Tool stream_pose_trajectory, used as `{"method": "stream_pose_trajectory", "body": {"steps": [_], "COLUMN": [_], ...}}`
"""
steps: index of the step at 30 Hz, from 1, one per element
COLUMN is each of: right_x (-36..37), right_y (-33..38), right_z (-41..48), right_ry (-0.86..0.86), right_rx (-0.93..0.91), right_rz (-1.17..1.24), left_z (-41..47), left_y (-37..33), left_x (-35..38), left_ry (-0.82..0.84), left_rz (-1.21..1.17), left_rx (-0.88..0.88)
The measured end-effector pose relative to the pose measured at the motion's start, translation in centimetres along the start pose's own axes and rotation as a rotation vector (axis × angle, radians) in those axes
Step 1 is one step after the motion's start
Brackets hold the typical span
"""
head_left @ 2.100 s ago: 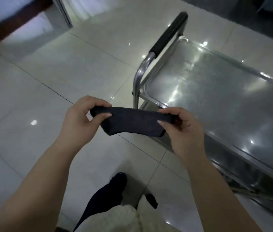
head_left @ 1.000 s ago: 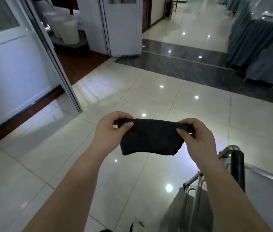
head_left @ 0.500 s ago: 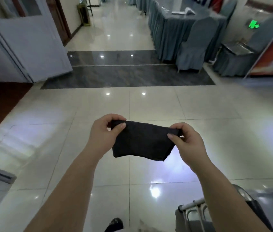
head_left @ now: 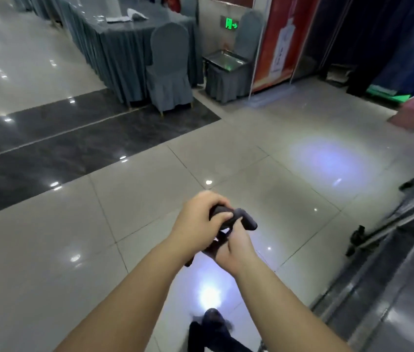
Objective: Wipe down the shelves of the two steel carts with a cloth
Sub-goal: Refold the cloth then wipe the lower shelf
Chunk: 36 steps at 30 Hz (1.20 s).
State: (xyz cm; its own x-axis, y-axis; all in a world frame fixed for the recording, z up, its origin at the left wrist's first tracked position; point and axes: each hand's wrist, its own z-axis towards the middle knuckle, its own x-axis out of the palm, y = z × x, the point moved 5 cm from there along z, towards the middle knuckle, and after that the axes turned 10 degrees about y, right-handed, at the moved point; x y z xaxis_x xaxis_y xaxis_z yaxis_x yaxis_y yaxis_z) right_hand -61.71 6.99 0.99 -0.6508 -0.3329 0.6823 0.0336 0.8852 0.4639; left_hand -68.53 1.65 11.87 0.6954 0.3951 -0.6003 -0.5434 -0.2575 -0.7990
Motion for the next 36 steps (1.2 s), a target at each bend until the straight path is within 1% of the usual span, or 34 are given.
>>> {"method": "stream_pose_trajectory", "body": {"steps": [3,7,9,10,11,13,14,15,16,17,18,19,21,24,27,29,31,33,34,36], "right_x": [0.0,-0.9,-1.1,-1.6,-2.3,-4.0,-4.5,-4.8,-5.2,-5.6,-6.1,-6.8,-8.1,-9.7,-11.8,-14.1,-17.1,-20.2,-21.5,-23.7], "right_y": [5.1,11.1,13.5,15.1,16.9,21.2,23.5,25.6,27.5,29.0,30.1,31.0,32.7,34.5,35.4,34.9,33.6,31.4,30.4,28.6], "right_z": [4.6,10.4,12.2,13.1,13.7,14.4,14.8,15.2,15.9,16.9,17.7,18.2,18.5,16.6,12.9,10.3,7.7,5.4,4.3,2.2], "right_ry": [0.047,-0.073,-0.130,-0.211,-0.338,-0.641,-0.743,-0.809,-0.848,-0.869,-0.886,-0.908,-0.992,-1.131,-1.249,-1.318,-1.377,-1.443,-1.480,-1.554], "right_rx": [-0.087,-0.173,-0.195,-0.222,-0.273,-0.450,-0.553,-0.635,-0.667,-0.648,-0.609,-0.584,-0.591,-0.600,-0.693,-0.716,-0.738,-0.716,-0.713,-0.688], "right_rz": [0.067,0.125,0.058,-0.054,-0.192,-0.499,-0.656,-0.829,-1.011,-1.174,-1.282,-1.316,-1.282,-1.170,-1.070,-0.966,-0.738,-0.519,-0.466,-0.432], "left_z": [6.2,14.6,18.6,21.2,23.8,29.3,32.0,34.4,36.8,39.0,41.0,42.8,46.4,50.9,53.4,53.6,52.7,51.0,50.0,47.8], "left_y": [0.8,1.5,1.8,2.0,2.0,2.0,1.9,1.7,1.5,1.3,1.0,0.6,-0.5,-1.9,-3.0,-4.0,-5.4,-6.7,-7.2,-8.3], "left_x": [1.2,0.7,-0.1,-0.3,-0.6,-0.7,-0.5,-0.1,0.4,1.0,1.6,2.3,3.9,7.5,13.0,17.8,22.9,27.9,30.3,34.6], "left_ry": [0.077,0.096,0.101,0.125,0.158,0.250,0.308,0.366,0.422,0.477,0.528,0.575,0.664,0.768,0.883,0.983,1.087,1.203,1.263,1.367], "left_rz": [-0.109,-0.206,-0.186,-0.174,-0.159,-0.123,-0.102,-0.078,-0.059,-0.045,-0.035,-0.026,-0.012,-0.008,-0.020,-0.027,-0.033,-0.009,0.022,0.105], "left_rx": [-0.028,-0.010,0.007,0.027,0.055,0.119,0.157,0.198,0.234,0.266,0.299,0.334,0.404,0.454,0.459,0.472,0.523,0.568,0.591,0.654]}}
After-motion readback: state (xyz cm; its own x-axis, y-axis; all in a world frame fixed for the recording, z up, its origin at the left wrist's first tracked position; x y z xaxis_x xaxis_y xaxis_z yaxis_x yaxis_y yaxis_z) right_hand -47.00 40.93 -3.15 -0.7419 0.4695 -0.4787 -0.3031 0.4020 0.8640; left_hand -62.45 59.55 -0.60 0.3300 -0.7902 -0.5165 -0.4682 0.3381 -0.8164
